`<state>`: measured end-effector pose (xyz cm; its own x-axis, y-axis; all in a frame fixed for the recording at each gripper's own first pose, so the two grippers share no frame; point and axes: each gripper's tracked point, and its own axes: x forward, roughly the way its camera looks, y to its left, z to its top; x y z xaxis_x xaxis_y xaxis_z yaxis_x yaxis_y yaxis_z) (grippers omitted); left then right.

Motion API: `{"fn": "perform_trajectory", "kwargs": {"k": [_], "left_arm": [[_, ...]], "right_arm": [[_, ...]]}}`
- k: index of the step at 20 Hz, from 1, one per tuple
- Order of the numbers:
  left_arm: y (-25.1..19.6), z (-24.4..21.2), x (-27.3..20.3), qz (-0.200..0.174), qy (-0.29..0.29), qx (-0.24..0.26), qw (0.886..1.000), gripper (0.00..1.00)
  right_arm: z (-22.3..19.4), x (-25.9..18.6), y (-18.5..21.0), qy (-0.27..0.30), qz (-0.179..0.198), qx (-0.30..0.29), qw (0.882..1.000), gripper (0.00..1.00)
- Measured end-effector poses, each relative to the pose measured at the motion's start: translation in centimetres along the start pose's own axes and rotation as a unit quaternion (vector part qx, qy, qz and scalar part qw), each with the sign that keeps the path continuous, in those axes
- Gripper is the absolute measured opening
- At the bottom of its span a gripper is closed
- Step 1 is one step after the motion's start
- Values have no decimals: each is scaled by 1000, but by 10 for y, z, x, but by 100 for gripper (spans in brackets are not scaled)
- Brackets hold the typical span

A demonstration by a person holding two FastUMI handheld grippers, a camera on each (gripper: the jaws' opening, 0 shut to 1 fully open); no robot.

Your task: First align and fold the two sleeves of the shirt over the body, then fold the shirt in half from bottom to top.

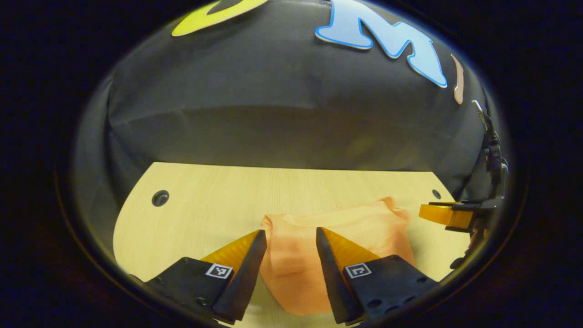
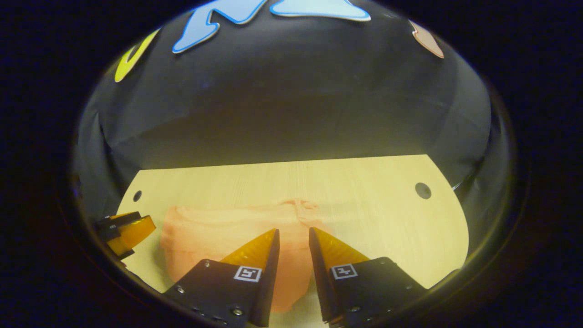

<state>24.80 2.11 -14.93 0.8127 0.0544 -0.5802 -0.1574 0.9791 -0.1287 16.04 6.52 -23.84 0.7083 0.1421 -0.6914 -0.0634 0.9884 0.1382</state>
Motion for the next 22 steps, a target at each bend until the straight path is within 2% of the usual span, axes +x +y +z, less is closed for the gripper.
{"fn": "perform_trajectory", "kwargs": {"k": [2, 3, 4, 5, 6, 7, 9, 12, 13, 15, 16, 17, 18, 19, 20, 21, 22], "left_arm": [[3, 4, -6, 1, -10, -4, 1000, 75], [-1, 2, -7, 0, -16, -5, 1000, 70], [-1, 4, -8, -1, -22, -6, 1000, 70], [-2, 7, -11, -4, -30, -6, 1000, 79], [-3, 10, -13, -6, -38, -3, 999, 79], [-3, 12, -13, -7, -45, 1, 999, 70], [-6, 16, -14, -9, -58, 5, 998, 70], [-14, 21, -17, -15, -69, 4, 998, 70], [-14, 24, -17, -16, -72, 4, 997, 74], [-14, 27, -18, -15, -78, 3, 997, 74], [-14, 27, -16, -14, -80, 2, 997, 70], [-15, 25, -16, -14, -82, 0, 997, 74], [-14, 26, -16, -13, -84, -1, 996, 74], [-14, 26, -16, -13, -84, -1, 996, 70], [-14, 25, -14, -14, -82, -2, 997, 79], [-16, 22, -16, -17, -79, -5, 997, 74], [-17, 22, -16, -19, -78, -7, 997, 74]], "right_arm": [[3, -35, 9, -7, 6, -9, 1000, 41], [3, -51, 10, -11, 8, -13, 1000, 41], [4, -69, 11, -19, 10, -16, 1000, 41], [4, -83, 15, -26, 17, -18, 999, 41], [4, -102, 18, -32, 21, -22, 999, 41], [3, -120, 23, -37, 26, -28, 999, 41], [-3, -154, 34, -48, 33, -40, 998, 41], [-13, -194, 45, -58, 44, -43, 996, 41], [-17, -206, 46, -62, 48, -40, 996, 41], [-26, -226, 48, -71, 53, -31, 996, 41], [-30, -236, 49, -74, 55, -25, 995, 41], [-34, -243, 51, -78, 57, -19, 995, 41], [-39, -252, 49, -81, 58, -14, 995, 41], [-45, -259, 46, -83, 58, -10, 995, 41], [-48, -265, 44, -85, 56, -6, 995, 41], [-50, -267, 41, -87, 55, -2, 995, 41], [-52, -270, 39, -88, 53, 2, 995, 41]]}}
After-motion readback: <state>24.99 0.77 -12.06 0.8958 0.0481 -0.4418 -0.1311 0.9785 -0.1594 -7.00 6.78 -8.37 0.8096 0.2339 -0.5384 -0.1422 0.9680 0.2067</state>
